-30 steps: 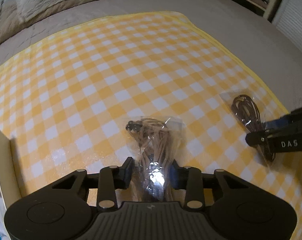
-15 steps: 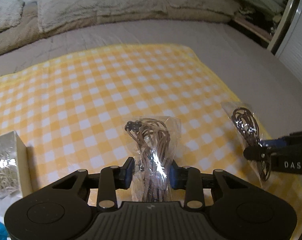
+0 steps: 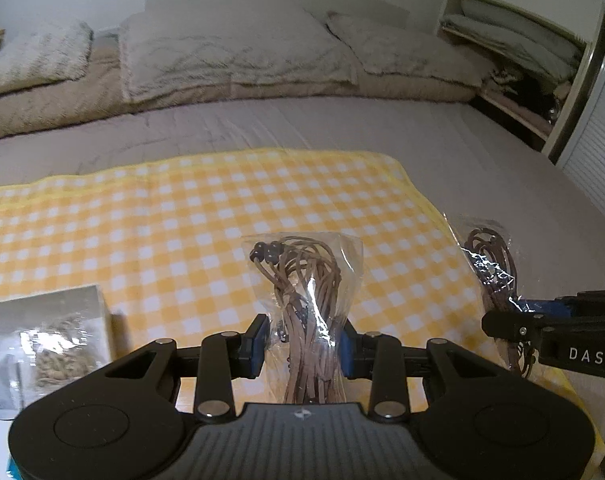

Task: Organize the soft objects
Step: 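Carry both bagged cords with both tools into the white box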

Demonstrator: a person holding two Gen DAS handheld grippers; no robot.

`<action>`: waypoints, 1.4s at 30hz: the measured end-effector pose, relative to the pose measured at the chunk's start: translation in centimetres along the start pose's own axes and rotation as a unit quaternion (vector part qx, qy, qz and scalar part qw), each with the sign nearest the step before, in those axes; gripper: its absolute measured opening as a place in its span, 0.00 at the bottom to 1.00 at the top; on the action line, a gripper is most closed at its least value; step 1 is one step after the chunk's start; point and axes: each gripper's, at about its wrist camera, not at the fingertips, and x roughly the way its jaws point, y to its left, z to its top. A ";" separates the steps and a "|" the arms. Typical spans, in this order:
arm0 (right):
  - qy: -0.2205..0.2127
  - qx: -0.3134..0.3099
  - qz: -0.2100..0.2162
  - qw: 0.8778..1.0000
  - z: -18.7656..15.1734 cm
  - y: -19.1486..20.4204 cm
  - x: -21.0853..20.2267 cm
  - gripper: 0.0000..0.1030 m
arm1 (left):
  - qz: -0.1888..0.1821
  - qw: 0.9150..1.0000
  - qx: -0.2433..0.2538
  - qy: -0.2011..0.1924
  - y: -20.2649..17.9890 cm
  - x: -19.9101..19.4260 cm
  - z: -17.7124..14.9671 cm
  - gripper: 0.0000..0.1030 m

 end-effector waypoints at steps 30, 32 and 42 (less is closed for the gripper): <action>-0.044 -0.057 0.076 0.995 1.7 12.5 -0.9 0.28 | 0.107 0.989 -0.085 -0.050 13.4 -10.7 -3.6 0.36; -0.042 -0.063 0.085 0.994 1.8 13.8 -0.6 0.28 | 0.115 0.988 -0.092 -0.051 14.5 -11.4 -4.1 0.36; -0.033 -0.081 0.132 0.987 1.6 20.7 0.3 0.28 | 0.166 0.978 -0.121 -0.046 21.1 -14.4 -6.8 0.36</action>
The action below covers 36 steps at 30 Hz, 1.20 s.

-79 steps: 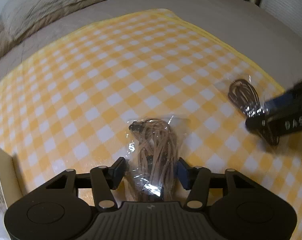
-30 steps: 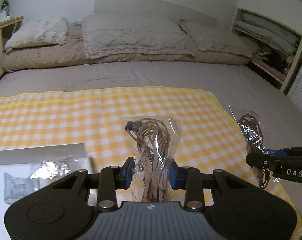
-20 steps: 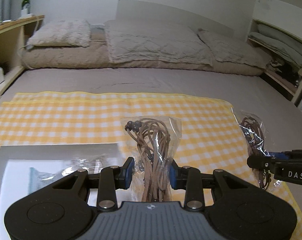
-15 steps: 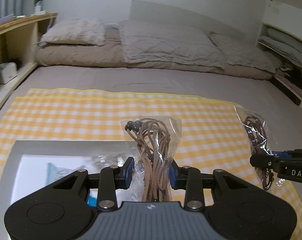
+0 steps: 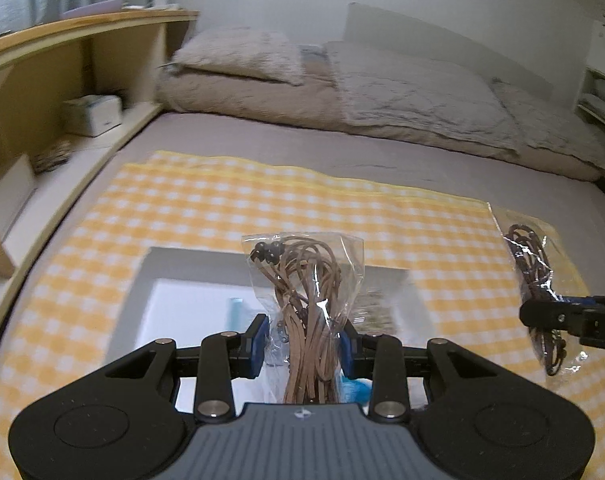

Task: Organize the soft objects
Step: 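Carry both bagged cords with both tools into the white box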

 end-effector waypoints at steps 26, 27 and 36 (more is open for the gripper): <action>0.096 0.075 0.160 0.980 -2.1 11.5 8.6 0.28 | 0.049 0.995 0.028 0.086 9.2 4.5 -3.5 0.37; 0.102 0.082 0.171 0.976 -2.3 11.9 8.9 0.28 | 0.050 0.995 0.027 0.088 9.4 4.5 -3.6 0.37; 0.153 0.125 0.211 0.957 -4.8 14.2 11.7 0.28 | 0.048 0.995 0.017 0.092 11.0 4.0 -4.3 0.37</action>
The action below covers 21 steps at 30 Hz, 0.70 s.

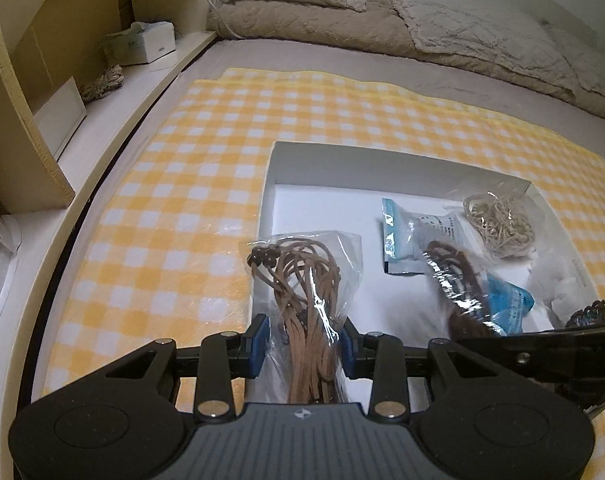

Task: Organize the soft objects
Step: 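Carry both bagged cords with both tools into the white box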

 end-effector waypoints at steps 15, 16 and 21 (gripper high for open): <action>-0.016 -0.034 -0.016 0.999 0.3 0.4 -1.2 0.58 | -0.006 0.999 0.049 0.012 -1.2 -0.1 -0.4 0.56; -0.015 -0.040 -0.020 0.999 0.3 0.5 -1.3 0.54 | -0.007 0.999 0.053 0.011 -1.3 -0.2 -0.4 0.58; -0.004 -0.079 -0.053 0.995 0.1 1.0 -1.4 0.26 | -0.006 0.998 0.060 -0.003 -1.5 -1.1 -0.3 0.63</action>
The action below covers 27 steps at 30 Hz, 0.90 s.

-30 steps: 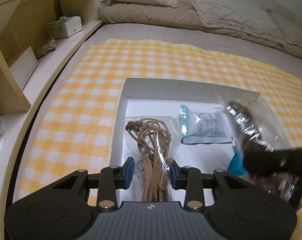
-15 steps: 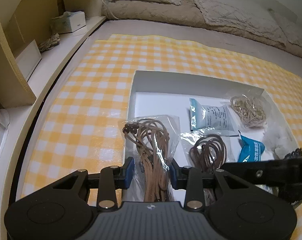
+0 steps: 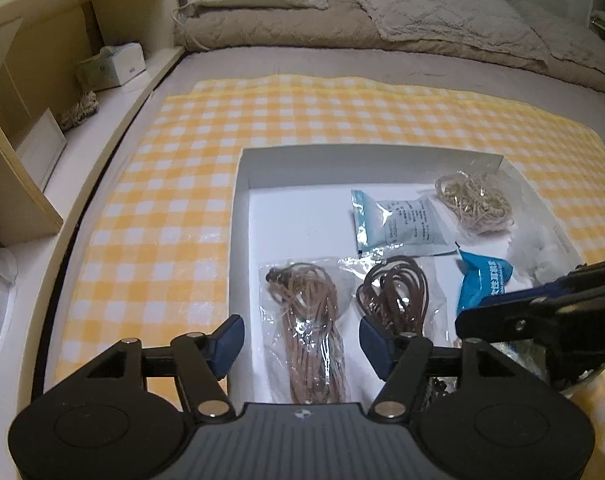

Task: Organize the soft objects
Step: 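Carry both bagged cords with both tools into the white box, then open both tools to set the bagged cords down inside the box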

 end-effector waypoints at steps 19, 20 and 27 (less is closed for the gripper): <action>0.032 -0.078 -0.006 0.996 -1.3 0.3 3.9 0.07 | 0.008 1.000 0.003 -0.004 0.1 -0.7 0.1 0.64; 0.032 -0.080 -0.007 0.996 -1.3 0.3 3.9 0.07 | 0.009 1.000 0.002 -0.006 0.0 -0.8 0.1 0.64; 0.006 -0.101 -0.001 0.995 -0.9 0.8 0.9 0.07 | 0.008 1.000 -0.009 -0.020 -0.1 -2.2 0.2 0.64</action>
